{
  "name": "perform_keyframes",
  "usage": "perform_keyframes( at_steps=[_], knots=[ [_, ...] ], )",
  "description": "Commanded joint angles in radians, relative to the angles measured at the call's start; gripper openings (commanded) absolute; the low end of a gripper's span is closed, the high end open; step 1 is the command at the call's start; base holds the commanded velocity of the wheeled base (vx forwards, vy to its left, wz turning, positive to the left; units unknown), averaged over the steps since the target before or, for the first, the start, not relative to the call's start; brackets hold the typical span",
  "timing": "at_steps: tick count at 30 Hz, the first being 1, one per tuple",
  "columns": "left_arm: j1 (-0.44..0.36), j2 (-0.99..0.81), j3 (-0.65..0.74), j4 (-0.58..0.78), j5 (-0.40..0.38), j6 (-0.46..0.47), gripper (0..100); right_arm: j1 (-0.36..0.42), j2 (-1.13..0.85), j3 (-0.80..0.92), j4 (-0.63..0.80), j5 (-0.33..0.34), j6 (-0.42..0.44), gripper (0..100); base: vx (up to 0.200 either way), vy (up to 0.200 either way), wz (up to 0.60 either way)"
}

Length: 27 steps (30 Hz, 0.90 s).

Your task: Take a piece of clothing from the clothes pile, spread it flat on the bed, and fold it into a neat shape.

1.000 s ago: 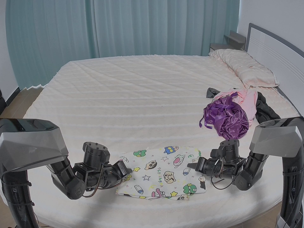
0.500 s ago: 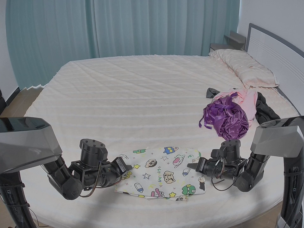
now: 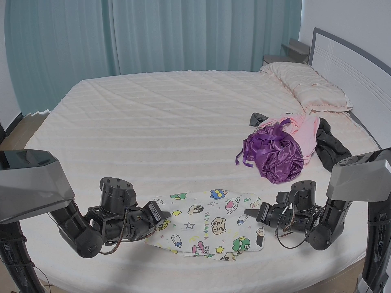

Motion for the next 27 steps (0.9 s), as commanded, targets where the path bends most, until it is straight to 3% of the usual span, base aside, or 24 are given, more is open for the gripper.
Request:
perform_keyframes(
  at_steps=[1,27],
  knots=[
    [-0.004,-0.021,0.003,-0.001,0.000,-0.002,0,-0.001,-0.009,0.004,-0.001,0.000,0.000,0,0.000,-0.200,0.00],
    [-0.018,-0.007,0.000,-0.001,-0.003,-0.020,0,-0.020,-0.020,0.010,-0.001,-0.007,-0.002,0,0.000,-0.200,0.00]
  ],
)
